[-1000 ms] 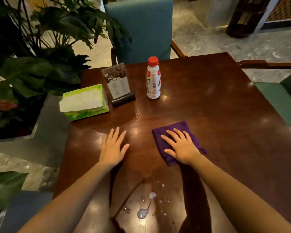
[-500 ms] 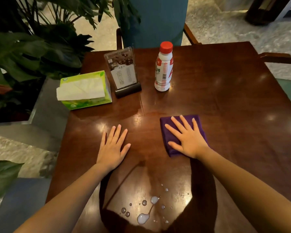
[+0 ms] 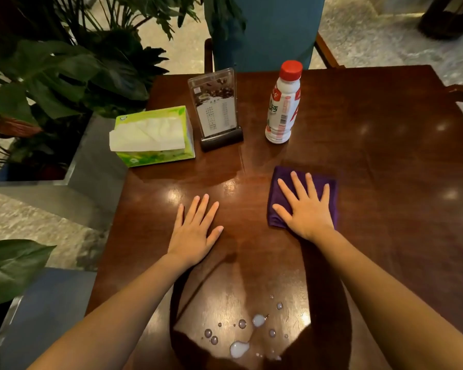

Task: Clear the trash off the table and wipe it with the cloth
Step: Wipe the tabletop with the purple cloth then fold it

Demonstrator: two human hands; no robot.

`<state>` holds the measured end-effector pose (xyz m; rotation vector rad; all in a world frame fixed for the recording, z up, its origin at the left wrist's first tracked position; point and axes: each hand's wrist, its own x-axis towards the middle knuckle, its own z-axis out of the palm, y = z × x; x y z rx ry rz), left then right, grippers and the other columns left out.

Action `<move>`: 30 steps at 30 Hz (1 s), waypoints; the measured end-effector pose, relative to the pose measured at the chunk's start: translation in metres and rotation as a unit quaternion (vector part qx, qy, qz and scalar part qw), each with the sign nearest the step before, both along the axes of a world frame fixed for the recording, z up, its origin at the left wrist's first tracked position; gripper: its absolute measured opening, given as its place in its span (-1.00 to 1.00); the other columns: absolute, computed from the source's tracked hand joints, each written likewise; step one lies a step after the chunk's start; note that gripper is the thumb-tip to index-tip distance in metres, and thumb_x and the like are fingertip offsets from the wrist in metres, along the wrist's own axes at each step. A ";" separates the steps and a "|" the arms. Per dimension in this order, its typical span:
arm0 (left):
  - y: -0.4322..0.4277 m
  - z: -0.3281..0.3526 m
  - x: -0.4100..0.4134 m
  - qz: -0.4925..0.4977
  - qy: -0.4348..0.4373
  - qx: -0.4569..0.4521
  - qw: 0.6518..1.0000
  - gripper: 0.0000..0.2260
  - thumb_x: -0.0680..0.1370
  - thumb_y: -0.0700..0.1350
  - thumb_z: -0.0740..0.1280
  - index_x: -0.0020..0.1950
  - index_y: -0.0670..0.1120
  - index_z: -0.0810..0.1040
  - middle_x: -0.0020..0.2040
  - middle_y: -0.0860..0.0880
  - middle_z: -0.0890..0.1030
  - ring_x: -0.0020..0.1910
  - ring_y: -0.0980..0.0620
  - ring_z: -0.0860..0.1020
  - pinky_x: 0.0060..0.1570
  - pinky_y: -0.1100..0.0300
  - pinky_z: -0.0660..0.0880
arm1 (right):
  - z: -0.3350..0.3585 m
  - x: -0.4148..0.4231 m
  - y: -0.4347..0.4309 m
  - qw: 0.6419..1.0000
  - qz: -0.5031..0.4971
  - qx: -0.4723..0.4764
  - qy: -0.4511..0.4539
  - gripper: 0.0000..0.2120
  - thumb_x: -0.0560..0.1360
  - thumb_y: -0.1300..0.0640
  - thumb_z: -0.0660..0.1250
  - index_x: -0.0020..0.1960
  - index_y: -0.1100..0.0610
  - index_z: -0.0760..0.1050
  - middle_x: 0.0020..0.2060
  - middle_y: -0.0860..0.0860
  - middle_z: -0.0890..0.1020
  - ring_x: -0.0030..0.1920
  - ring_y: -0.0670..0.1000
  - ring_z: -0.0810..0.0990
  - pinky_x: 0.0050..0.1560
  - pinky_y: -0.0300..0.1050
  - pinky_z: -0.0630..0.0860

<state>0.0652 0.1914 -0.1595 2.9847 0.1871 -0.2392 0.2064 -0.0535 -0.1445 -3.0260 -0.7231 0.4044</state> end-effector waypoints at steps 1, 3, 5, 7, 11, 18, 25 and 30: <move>0.000 0.001 0.000 0.001 0.004 -0.004 1.000 -0.36 0.47 0.33 -0.31 0.51 0.10 -0.11 0.56 0.02 -0.12 0.52 0.03 -0.21 0.47 -0.08 -0.23 | 0.000 0.000 0.000 1.000 0.000 0.000 0.003 -0.37 0.51 -0.35 -0.12 0.49 -0.20 -0.24 0.54 -0.06 -0.21 0.52 0.14 -0.28 0.43 0.35 -0.24; 0.002 0.005 0.002 -0.002 0.023 -0.016 1.000 -0.30 0.42 0.36 -0.38 0.51 0.12 -0.15 0.56 0.03 -0.16 0.51 0.04 -0.24 0.47 -0.07 -0.24 | 0.002 0.009 0.003 1.000 -0.007 0.004 0.011 -0.37 0.50 -0.36 -0.11 0.49 -0.22 -0.22 0.54 -0.08 -0.20 0.53 0.13 -0.27 0.43 0.36 -0.22; 0.004 0.009 0.003 -0.007 0.040 -0.026 0.999 -0.29 0.41 0.37 -0.34 0.51 0.12 -0.15 0.55 0.03 -0.17 0.52 0.04 -0.24 0.47 -0.06 -0.25 | 0.004 0.020 0.009 1.000 -0.016 0.007 0.011 -0.37 0.50 -0.36 -0.10 0.50 -0.22 -0.19 0.54 -0.08 -0.19 0.53 0.13 -0.26 0.42 0.38 -0.21; 0.011 0.013 -0.001 -0.007 0.037 -0.016 0.999 -0.31 0.43 0.37 -0.27 0.52 0.11 -0.13 0.56 0.03 -0.14 0.53 0.03 -0.20 0.46 -0.05 -0.22 | 0.003 0.024 0.018 0.999 -0.029 0.010 0.013 -0.37 0.50 -0.36 -0.11 0.50 -0.21 -0.17 0.55 -0.07 -0.18 0.53 0.14 -0.26 0.41 0.39 -0.22; 0.045 0.011 -0.038 0.065 0.022 -0.023 0.997 -0.28 0.42 0.40 -0.24 0.52 0.11 -0.10 0.56 0.04 -0.08 0.53 0.04 -0.16 0.47 -0.06 -0.18 | 0.001 0.021 0.025 0.999 -0.032 0.006 0.004 -0.36 0.50 -0.36 -0.14 0.51 -0.19 -0.20 0.55 -0.05 -0.18 0.53 0.16 -0.26 0.43 0.39 -0.21; 0.078 0.003 -0.079 0.139 0.006 0.018 0.990 -0.16 0.34 0.44 -0.43 0.52 0.06 -0.09 0.56 0.02 -0.10 0.53 0.04 -0.17 0.49 -0.05 -0.15 | -0.003 -0.002 0.051 1.000 0.013 0.004 -0.013 -0.36 0.51 -0.35 -0.14 0.50 -0.19 -0.22 0.54 -0.06 -0.19 0.53 0.16 -0.24 0.42 0.38 -0.20; 0.081 0.001 -0.079 0.129 -0.003 0.001 0.992 -0.15 0.33 0.44 -0.45 0.52 0.05 -0.11 0.56 0.01 -0.11 0.52 0.04 -0.19 0.48 -0.05 -0.19 | -0.003 -0.017 0.116 0.998 0.055 0.015 0.002 -0.35 0.50 -0.37 -0.15 0.51 -0.17 -0.22 0.54 -0.05 -0.21 0.52 0.18 -0.28 0.40 0.40 -0.24; 0.086 0.004 -0.083 0.103 -0.012 -0.002 0.995 -0.17 0.34 0.42 -0.43 0.52 0.05 -0.11 0.56 0.00 -0.10 0.51 0.08 -0.20 0.48 0.00 -0.17 | -0.004 -0.041 0.170 0.994 0.102 0.034 0.005 -0.35 0.51 -0.36 -0.15 0.51 -0.16 -0.21 0.54 -0.04 -0.21 0.52 0.19 -0.28 0.39 0.41 -0.27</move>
